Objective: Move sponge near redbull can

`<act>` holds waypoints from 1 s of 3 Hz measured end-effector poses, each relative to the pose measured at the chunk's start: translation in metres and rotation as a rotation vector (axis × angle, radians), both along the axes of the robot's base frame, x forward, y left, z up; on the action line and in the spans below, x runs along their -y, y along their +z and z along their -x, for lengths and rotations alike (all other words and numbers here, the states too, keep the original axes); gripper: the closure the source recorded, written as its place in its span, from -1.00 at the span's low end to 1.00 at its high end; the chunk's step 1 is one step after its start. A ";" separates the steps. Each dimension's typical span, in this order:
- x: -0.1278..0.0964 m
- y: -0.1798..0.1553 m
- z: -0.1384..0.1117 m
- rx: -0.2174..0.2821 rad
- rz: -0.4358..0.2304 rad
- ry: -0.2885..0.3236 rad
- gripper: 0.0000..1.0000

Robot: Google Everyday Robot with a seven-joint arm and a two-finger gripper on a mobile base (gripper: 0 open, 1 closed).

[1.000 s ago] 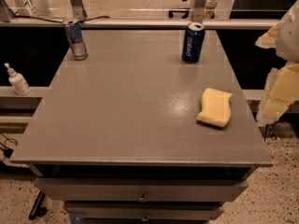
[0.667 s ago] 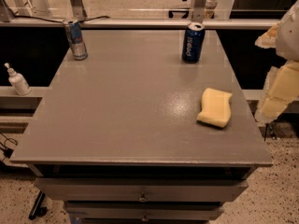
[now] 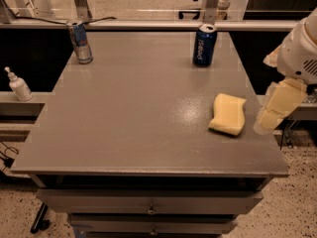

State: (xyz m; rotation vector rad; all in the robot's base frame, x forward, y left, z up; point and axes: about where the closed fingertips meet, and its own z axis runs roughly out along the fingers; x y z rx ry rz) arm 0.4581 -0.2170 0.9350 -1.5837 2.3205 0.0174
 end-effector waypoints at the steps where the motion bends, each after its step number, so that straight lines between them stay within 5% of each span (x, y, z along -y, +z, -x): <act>1: 0.010 -0.026 -0.011 -0.006 -0.008 -0.046 -1.00; 3: 0.015 -0.075 -0.017 -0.002 -0.056 -0.132 -1.00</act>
Offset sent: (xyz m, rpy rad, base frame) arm 0.0208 -0.0199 -0.0844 0.0533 0.0048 -0.1380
